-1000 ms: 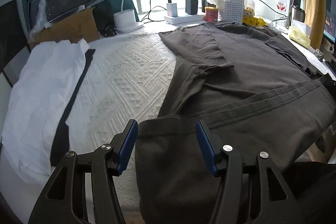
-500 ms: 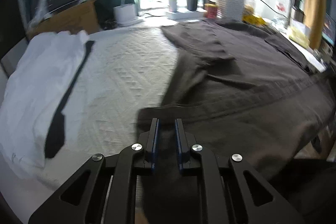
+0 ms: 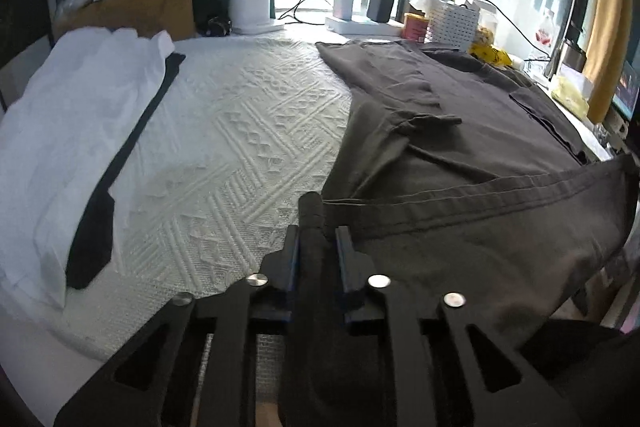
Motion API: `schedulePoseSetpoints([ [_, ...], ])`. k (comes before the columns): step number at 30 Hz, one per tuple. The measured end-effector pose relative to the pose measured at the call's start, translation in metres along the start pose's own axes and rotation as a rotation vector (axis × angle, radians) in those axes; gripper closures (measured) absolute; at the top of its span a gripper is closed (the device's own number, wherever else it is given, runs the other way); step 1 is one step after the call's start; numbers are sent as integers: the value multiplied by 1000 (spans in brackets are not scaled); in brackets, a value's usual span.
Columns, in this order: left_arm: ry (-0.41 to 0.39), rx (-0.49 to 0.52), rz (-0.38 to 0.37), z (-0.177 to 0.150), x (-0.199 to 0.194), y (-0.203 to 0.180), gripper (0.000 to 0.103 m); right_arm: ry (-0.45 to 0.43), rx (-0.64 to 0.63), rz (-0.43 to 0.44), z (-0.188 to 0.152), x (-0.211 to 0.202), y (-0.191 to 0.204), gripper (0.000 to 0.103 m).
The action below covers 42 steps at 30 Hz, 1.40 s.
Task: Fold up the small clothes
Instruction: 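Grasp the hem with the left tool while the right tool holds the hem, then lift the hem with both tools and carry it over toward the collar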
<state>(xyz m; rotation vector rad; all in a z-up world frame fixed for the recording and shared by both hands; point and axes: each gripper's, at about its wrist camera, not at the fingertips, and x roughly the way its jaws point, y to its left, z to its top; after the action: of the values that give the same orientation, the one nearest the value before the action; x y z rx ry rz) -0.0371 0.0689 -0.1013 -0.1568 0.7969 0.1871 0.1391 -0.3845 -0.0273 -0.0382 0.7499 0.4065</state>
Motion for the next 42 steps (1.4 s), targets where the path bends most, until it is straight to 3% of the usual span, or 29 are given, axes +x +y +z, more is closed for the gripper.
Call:
schedulePoseSetpoints([
  [1, -4, -3, -6, 1, -2, 0, 98, -2, -2, 1, 1, 0, 0, 95],
  [8, -35, -47, -51, 8, -21, 7, 98, -27, 3, 29, 8, -6, 0, 95],
  [14, -55, -37, -15, 17, -31, 5, 98, -56, 14, 57, 19, -13, -1, 95],
  [30, -134, -44, -27, 63, -41, 3, 100, -73, 16, 41, 54, 2, -6, 95],
  [42, -201, 38, 6, 109, -33, -9, 100, -97, 26, 23, 84, 15, -16, 95],
])
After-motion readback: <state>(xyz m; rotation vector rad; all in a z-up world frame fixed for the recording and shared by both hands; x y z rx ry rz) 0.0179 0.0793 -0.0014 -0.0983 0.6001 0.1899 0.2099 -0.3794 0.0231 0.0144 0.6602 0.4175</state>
